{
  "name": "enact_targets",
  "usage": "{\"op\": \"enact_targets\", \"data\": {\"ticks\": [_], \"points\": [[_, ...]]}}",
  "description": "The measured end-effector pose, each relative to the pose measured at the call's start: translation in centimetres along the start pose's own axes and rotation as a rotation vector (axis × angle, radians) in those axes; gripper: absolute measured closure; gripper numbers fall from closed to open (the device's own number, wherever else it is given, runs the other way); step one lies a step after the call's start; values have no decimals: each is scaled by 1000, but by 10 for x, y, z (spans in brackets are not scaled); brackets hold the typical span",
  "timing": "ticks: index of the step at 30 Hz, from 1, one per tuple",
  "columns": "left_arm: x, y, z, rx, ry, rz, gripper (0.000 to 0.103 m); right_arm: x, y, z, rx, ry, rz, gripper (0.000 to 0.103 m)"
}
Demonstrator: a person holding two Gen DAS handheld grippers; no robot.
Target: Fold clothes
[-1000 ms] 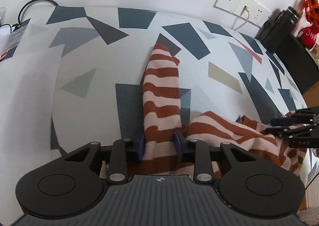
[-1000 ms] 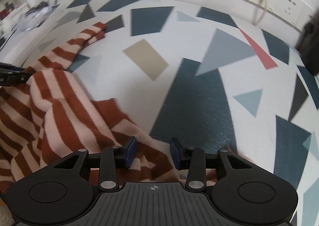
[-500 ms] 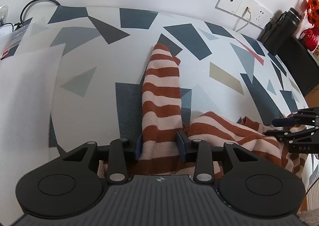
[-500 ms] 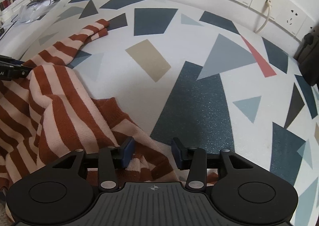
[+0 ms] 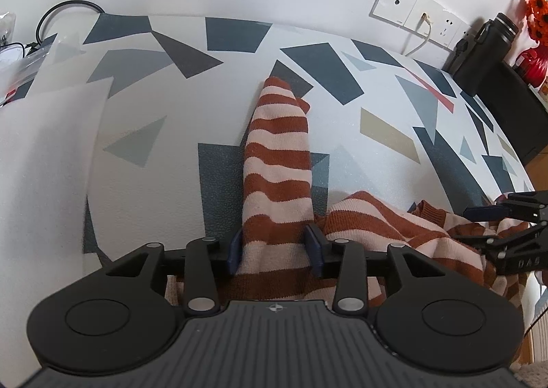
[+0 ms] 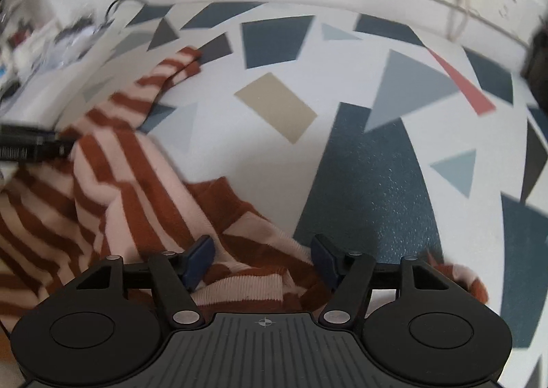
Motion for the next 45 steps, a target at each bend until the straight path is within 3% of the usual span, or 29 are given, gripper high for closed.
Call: {"op": "enact_targets", "data": {"ticks": [4, 9, 14, 17, 20, 23, 26, 27, 29, 30, 32, 33, 36, 40, 43, 45], "points": [[-8, -2, -2, -2, -64, 8, 50, 2, 2, 1, 16, -1, 1, 48], [-16, -7, -3, 9, -120, 26, 40, -9, 6, 12, -33, -66, -23, 50], [-14, -9, -2, 10, -103, 22, 37, -25, -1, 10, -23, -69, -80, 49], [-13, -9, -3, 7, -98, 18, 37, -18, -3, 4, -12, -15, -72, 46], [-14, -9, -2, 5, -99, 20, 37, -6, -1, 2, -13, 58, -60, 50], [-14, -9, -3, 3, -100, 21, 37, -5, -3, 3, -1, 42, -55, 50], [-14, -9, -3, 0, -102, 20, 37, 3, -2, 1, 10, 81, -29, 64], [-14, -9, -3, -4, -99, 21, 38, 8, -1, 1, 16, 102, -14, 74], [-13, -7, -2, -12, -93, 22, 49, 13, -1, 1, 38, 110, 8, 87], [-11, -6, -2, -11, -61, 9, 68, 14, -1, 2, 47, 100, 18, 94], [-7, -1, 0, -12, 5, -3, 84, 12, 1, 3, 35, 72, 22, 96], [-3, 3, 3, -22, 31, -3, 89, 9, 4, 6, 14, 53, 14, 97], [6, 29, 27, -113, 90, -1, 90, -3, 21, 25, -89, -15, -12, 97], [17, 80, 82, -311, 78, 24, 90, -21, 63, 77, -299, -13, -121, 97], [29, 110, 109, -404, 105, 35, 90, -34, 95, 108, -457, -61, -166, 97], [37, 109, 97, -373, 112, 51, 90, -42, 110, 116, -522, -97, -185, 97]]}}
Point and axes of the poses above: each gripper's, at about its wrist camera, not at the fingertips, and y roughly against the way its jaws point, x to its left, z to its top, the point moved 9 cm from there along -y, roughly the way its jaws point, and after that the axes turned 10 degrees about -x, right-handed, at the moved point
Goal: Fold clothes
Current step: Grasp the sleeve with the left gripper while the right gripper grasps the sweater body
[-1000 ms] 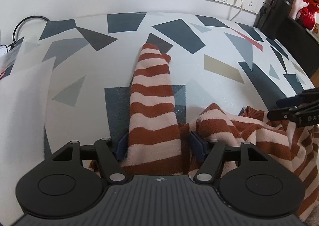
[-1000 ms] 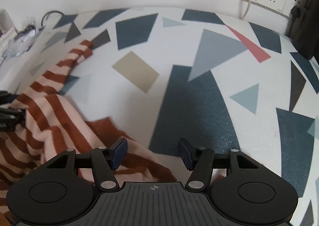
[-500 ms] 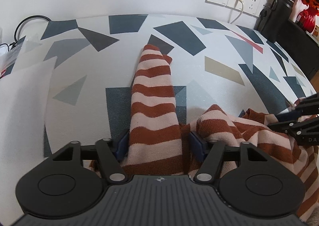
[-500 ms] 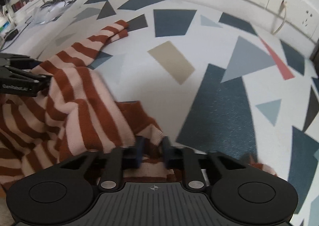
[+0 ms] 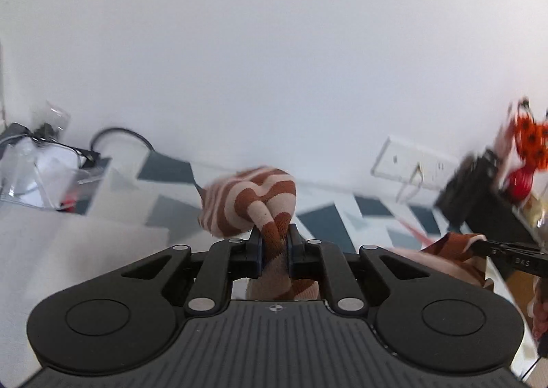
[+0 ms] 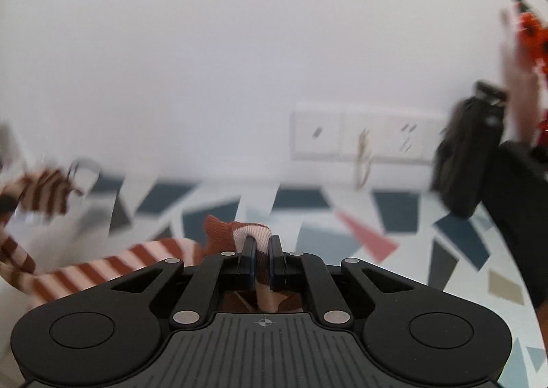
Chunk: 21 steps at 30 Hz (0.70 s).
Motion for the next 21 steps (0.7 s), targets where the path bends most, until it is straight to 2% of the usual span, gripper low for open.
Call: {"op": "enact_targets", "data": {"ticks": [3, 7, 10, 13, 14, 15, 16, 17, 19, 21], "points": [[15, 3, -20, 55, 2, 29, 90, -3, 6, -7, 19, 0, 20, 97], [38, 0, -72, 189, -1, 84, 90, -3, 8, -50, 122, 46, 21, 97], [50, -2, -106, 272, -3, 115, 90, -6, 6, -81, 199, 10, 21, 96], [50, -5, -121, 319, 0, 121, 87, -2, 8, -99, 234, 42, 9, 95], [49, -6, -121, 326, -8, 129, 85, 0, 9, -102, 241, 53, 6, 94], [47, -7, -119, 330, -23, 137, 80, 1, 10, -101, 236, 57, -4, 88], [44, -8, -118, 324, -41, 136, 78, 1, 12, -99, 229, 58, -15, 77], [41, -7, -113, 311, -54, 131, 76, 2, 14, -96, 226, 51, -16, 74], [34, -5, -101, 275, -77, 120, 60, 5, 19, -90, 215, 38, -13, 70], [23, -2, -88, 237, -102, 104, 58, 8, 24, -83, 197, 26, -3, 70]]}}
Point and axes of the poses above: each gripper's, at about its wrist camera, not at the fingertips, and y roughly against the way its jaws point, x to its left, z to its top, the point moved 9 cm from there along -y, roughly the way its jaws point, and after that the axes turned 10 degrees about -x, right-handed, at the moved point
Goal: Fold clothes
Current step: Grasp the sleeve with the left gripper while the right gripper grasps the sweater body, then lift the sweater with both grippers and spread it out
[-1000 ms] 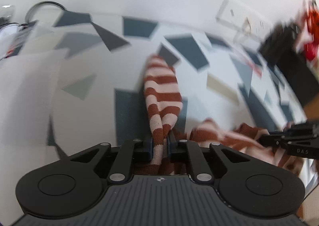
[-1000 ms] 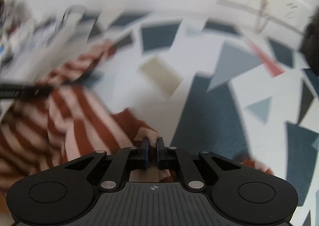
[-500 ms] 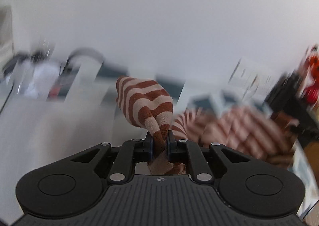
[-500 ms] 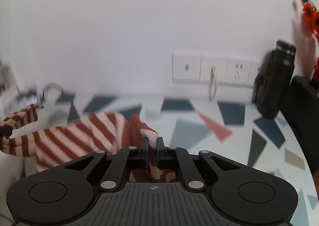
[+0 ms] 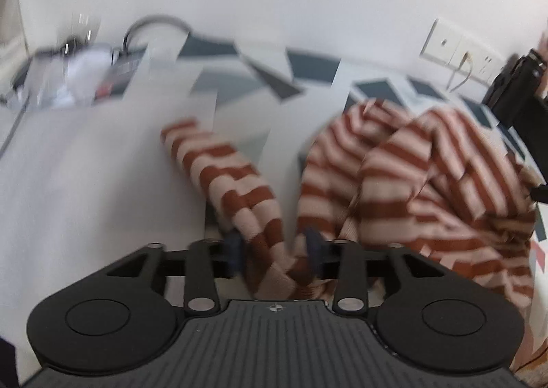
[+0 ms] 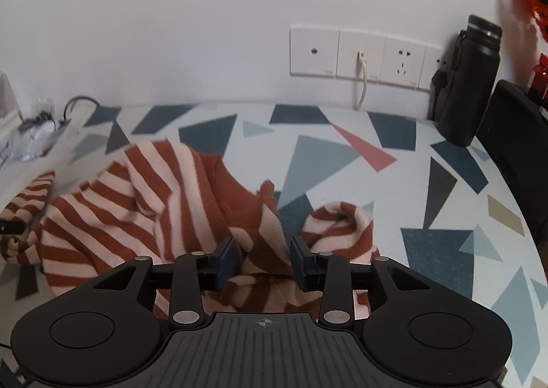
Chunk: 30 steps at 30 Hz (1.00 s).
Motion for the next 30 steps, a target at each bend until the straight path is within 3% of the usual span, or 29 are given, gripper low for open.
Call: {"op": "enact_targets", "data": {"ticks": [3, 8, 10, 13, 15, 17, 18, 20, 21, 22, 25, 29, 30], "points": [[-20, 10, 17, -34, -28, -52, 58, 5, 8, 5, -19, -19, 17, 70], [-63, 9, 23, -61, -126, -119, 58, 20, 1, -31, 104, -40, 70, 68], [-76, 1, 21, -54, -150, -129, 58, 26, -2, -47, 168, -41, 100, 58], [-92, -12, 19, -49, -173, -160, 54, 39, -4, -66, 231, 30, 133, 44], [-101, -24, 15, -32, -204, -164, 44, 46, -7, -80, 277, 101, 146, 43], [-108, -40, 10, -9, -251, -154, 43, 49, -5, -88, 274, 149, 140, 44], [-110, -46, 7, -2, -278, -140, 43, 50, -5, -92, 273, 174, 138, 51], [-111, -57, 2, -3, -335, -109, 44, 46, -1, -93, 256, 221, 99, 76], [-112, -61, 0, -3, -356, -96, 52, 39, 0, -91, 258, 191, 92, 93], [-112, -64, -3, 10, -362, -90, 65, 33, 1, -89, 260, 160, 85, 96], [-110, -66, -14, 53, -348, -108, 74, 4, 2, -88, 270, 18, 65, 98], [-114, -58, -33, 107, -356, -157, 94, -25, 4, -85, 251, -32, -14, 99], [-118, -54, -39, 127, -356, -183, 95, -31, 4, -85, 249, -50, -30, 99]]}}
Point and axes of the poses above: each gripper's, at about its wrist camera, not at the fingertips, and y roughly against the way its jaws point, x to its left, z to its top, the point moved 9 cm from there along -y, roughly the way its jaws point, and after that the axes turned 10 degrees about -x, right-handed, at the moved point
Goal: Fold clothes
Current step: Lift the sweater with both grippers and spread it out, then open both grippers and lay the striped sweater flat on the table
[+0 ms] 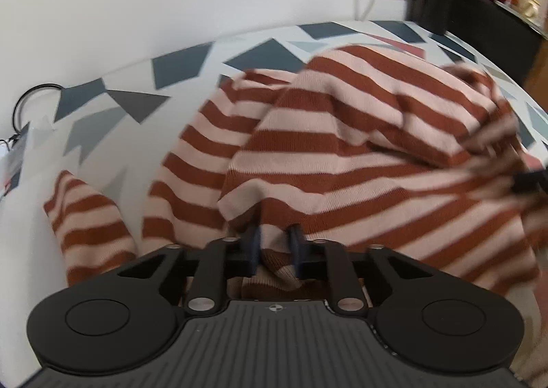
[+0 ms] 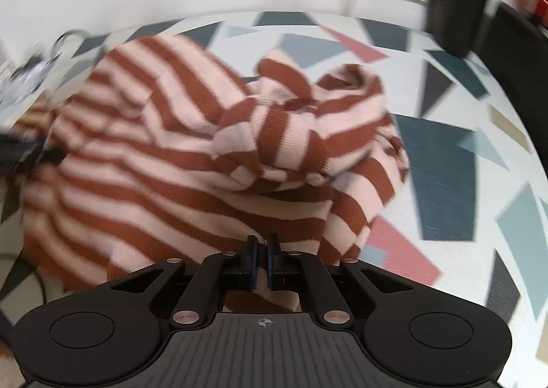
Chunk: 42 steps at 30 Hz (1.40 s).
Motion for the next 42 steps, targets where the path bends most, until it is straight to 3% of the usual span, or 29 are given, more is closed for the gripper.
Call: {"op": "enact_targets", "data": {"ticks": [3, 8, 12, 14, 15, 16, 19, 21, 25, 29, 32, 36, 38, 39, 40, 41, 42], "points": [[-23, 9, -11, 39, -30, -81, 96, -18, 1, 3, -5, -46, -37, 99], [-60, 27, -32, 81, 2, -212, 96, -41, 2, 0, -23, -16, -104, 99], [-74, 31, -38, 69, -16, -226, 93, -50, 2, -2, -43, 8, -139, 97], [-74, 31, -37, 60, -31, -204, 88, -50, 4, -1, -63, 9, -130, 92], [-73, 32, -36, 60, -24, -202, 81, -49, 10, 0, -83, 3, -126, 84], [-72, 34, -35, 59, -17, -206, 69, -49, 15, 1, -102, -4, -121, 74], [-71, 42, -34, 53, -8, -231, 41, -48, 31, 2, -139, 9, -103, 70], [-74, 46, -35, 63, 3, -247, 35, -49, 39, -2, -131, 28, -96, 69], [-86, 47, -40, 80, -20, -277, 29, -47, 46, -19, -91, 69, -81, 54], [-97, 39, -49, 97, -115, -248, 26, -44, 49, -37, -53, 107, -84, 51], [-108, 36, -55, 98, -219, -232, 18, -41, 47, -44, -37, 120, -83, 45], [-116, 33, -60, 69, -303, -225, 14, -34, 39, -50, -9, 135, -66, 44], [-114, 31, -57, 55, -268, -234, 22, -30, 34, -51, -12, 147, -68, 44], [-109, 30, -53, 48, -242, -225, 37, -29, 34, -49, -18, 144, -65, 47], [-104, 30, -48, 41, -215, -215, 62, -28, 33, -48, -24, 142, -63, 56], [-99, 29, -44, 34, -188, -204, 77, -27, 33, -45, -31, 137, -56, 61], [-91, 27, -39, 41, -132, -210, 89, -28, 34, -43, -35, 127, -48, 76]]}}
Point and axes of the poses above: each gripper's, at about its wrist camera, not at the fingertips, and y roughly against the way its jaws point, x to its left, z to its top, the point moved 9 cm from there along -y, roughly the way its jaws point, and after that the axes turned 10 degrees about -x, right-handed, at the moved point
